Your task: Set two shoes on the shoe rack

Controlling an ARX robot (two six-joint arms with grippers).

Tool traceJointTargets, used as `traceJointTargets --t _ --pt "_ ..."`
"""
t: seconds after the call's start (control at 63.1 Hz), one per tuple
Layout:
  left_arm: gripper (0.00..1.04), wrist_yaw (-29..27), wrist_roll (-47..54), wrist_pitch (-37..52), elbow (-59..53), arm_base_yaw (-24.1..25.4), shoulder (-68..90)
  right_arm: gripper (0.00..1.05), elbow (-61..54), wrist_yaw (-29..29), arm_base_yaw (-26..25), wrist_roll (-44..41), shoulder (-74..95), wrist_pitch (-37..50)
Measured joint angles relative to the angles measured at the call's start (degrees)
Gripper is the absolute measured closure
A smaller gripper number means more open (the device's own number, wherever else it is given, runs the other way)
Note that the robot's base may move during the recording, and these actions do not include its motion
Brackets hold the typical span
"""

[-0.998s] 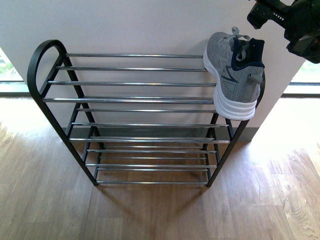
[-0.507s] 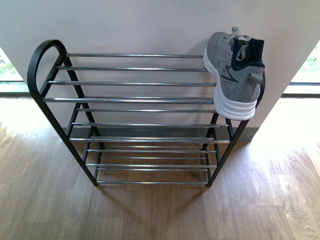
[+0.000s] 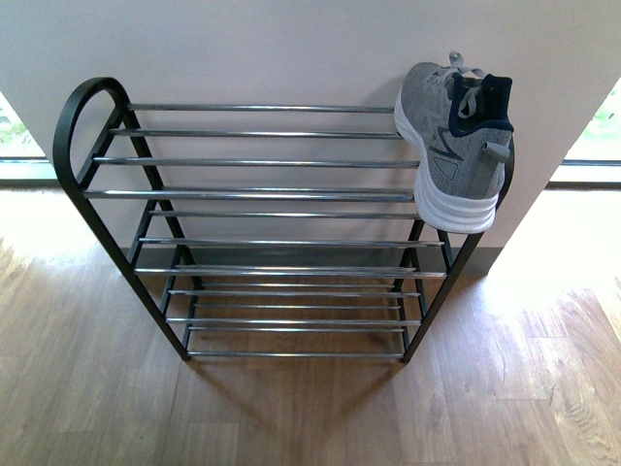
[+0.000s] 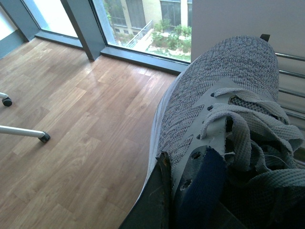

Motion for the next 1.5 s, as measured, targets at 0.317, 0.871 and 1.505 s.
traceJointTargets --t 0.317,0.871,1.505 --pt "1.04 0.0 0.0 0.0 0.0 0.0 0.0 1.03 -12.8 -0.3 -1.3 0.2 -10.4 1.2" --pt "1.04 0.0 0.0 0.0 0.0 0.0 0.0 1.03 -26.3 -0.4 -1.3 0.3 -26.7 -2.3" --pt "1.04 0.0 0.0 0.0 0.0 0.0 0.0 1.03 -28.9 -0.3 -1.3 0.3 -53.2 -24.3"
